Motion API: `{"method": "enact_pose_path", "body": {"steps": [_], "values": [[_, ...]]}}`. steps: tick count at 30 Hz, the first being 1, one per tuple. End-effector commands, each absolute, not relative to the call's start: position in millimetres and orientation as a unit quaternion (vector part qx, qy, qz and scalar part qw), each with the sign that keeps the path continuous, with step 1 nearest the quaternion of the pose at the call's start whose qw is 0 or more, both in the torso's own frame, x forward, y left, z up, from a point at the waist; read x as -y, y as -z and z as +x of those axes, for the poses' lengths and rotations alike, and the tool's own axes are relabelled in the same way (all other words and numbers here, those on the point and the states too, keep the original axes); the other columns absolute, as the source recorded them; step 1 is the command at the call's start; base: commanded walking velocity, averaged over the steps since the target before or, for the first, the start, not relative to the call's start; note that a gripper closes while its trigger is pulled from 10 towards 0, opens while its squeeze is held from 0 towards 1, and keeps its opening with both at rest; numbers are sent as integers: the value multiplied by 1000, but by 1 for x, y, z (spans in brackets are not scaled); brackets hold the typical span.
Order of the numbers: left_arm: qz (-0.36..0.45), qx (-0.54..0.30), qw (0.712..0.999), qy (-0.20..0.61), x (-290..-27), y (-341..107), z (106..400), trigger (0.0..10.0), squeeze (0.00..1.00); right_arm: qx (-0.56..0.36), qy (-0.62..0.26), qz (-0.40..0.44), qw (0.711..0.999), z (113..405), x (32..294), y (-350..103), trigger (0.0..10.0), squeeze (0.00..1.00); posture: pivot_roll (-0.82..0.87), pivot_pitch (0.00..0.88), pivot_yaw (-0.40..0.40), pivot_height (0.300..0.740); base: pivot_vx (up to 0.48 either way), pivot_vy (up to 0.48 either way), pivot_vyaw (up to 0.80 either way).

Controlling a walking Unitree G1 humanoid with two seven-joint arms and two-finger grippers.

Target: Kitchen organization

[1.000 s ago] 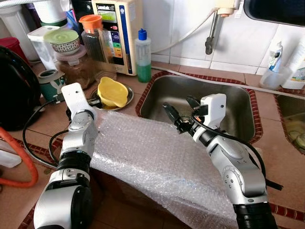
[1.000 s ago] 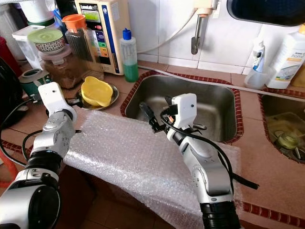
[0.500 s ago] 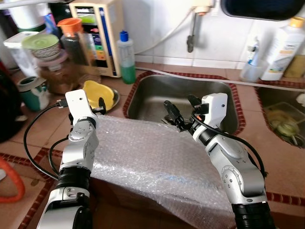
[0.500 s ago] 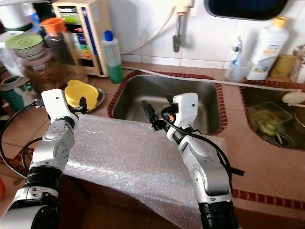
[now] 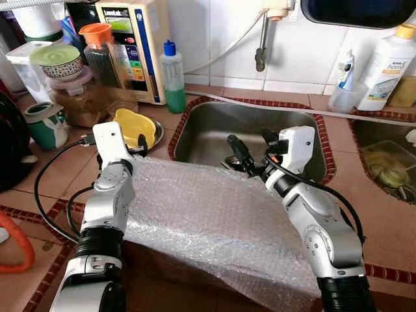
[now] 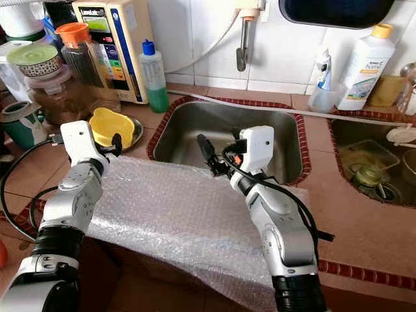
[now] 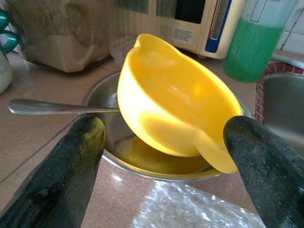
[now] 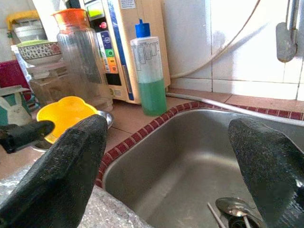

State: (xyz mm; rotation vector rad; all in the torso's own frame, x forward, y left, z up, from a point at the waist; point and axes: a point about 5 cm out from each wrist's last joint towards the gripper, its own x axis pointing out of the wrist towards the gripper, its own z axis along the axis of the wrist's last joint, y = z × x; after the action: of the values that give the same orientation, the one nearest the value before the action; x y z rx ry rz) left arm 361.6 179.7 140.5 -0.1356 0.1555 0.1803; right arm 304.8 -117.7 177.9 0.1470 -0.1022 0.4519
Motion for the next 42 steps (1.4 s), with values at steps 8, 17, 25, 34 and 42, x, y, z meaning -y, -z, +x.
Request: {"method": "enact_pose_path", "body": {"steps": [8, 17, 25, 34, 42], "values": [[-67, -74, 991, -90, -184, -146, 362, 10000, 0, 55, -227, 74, 969, 306, 113, -180, 10000, 0, 36, 0, 99, 740, 0, 360, 0], [-51, -65, 993, -80, -182, -148, 362, 10000, 0, 57, -221, 72, 971, 307, 117, -181, 10000, 0, 34, 0, 104, 740, 0, 63, 0], [-50, -64, 994, -73, -179, -151, 365, 10000, 0, 61, -214, 71, 972, 309, 120, -183, 10000, 0, 32, 0, 103, 740, 0, 0, 0], [-64, -51, 995, -55, -170, -153, 367, 10000, 0, 70, -197, 59, 976, 311, 123, -186, 10000, 0, 25, 0, 87, 740, 0, 0, 0], [-138, -66, 986, -65, -158, -129, 359, 10000, 0, 69, -146, 14, 987, 315, 146, -186, 10000, 0, -10, 0, 15, 740, 0, 0, 0]]}}
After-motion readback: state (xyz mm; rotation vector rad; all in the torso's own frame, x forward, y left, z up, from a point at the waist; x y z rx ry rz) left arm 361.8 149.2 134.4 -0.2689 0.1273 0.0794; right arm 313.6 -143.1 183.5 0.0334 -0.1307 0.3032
